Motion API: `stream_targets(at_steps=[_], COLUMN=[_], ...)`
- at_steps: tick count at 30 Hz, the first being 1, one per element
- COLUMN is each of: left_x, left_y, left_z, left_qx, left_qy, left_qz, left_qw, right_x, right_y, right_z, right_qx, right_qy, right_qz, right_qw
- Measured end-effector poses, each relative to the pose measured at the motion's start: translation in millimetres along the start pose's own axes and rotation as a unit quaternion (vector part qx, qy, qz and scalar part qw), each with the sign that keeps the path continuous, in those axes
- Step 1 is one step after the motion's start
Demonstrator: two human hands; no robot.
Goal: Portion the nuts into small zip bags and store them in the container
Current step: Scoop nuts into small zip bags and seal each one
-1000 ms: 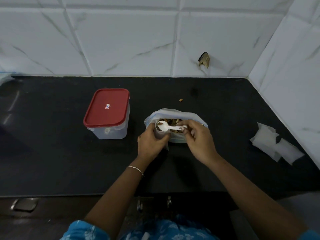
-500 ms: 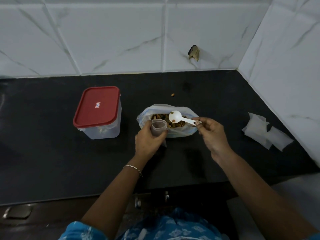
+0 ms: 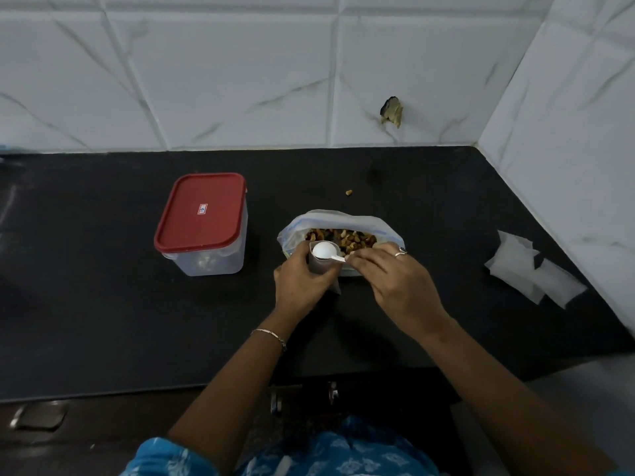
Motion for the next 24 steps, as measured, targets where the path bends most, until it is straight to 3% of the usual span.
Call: stream_targets(at_steps=[6,9,13,18,19,22,24], left_x=[0.3,-0.4,0.6,-0.1,-0.1,0.1,-0.6], left_y=[-1.8,-1.8,-2.5,-2.7,-2.5,-2.1,-2.8], left_z=[-3.4,-3.0,-5.0,-4.2,-4.1,-3.0,-2.3], left_qx=[-0.011,-0.018,-0.031,-0.029,-0.028,-0.031,-0.029], left_qy=[0.002,0.005,0.012,0.008,0.007,0.009,0.007], left_qz=[-0.007,-0.004,-0.008,-0.003,-0.002,-0.005,-0.006], left_qw=[1.000,1.000,0.999,1.000,1.000,0.999,1.000], right_x=[0.7,4.1,13.6,15.9,15.3,10.5,4.3], right_y=[0.7,3.8,9.2,7.8,9.3,12.2,6.2], right_z=[3.0,-1.4,0.6,4.0,2.1,0.6,0.9], right_qx=[-0.031,0.092,0.279,0.382,0.375,0.235,0.156], right_qy=[0.030,-0.089,-0.315,-0.396,-0.390,-0.258,-0.200], right_qz=[-0.029,0.007,0.019,0.002,0.015,0.061,0.022], right_qw=[0.999,0.992,0.907,0.835,0.841,0.935,0.967])
Point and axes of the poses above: each hand's wrist, its own x-axis towards the middle knuckle, its own y-axis out of the back of the hand, z = x × y, the point moved 1 cm from there along x, towards the middle knuckle, and after that the axes turned 5 degrees about -y, right-handed, at the moved point
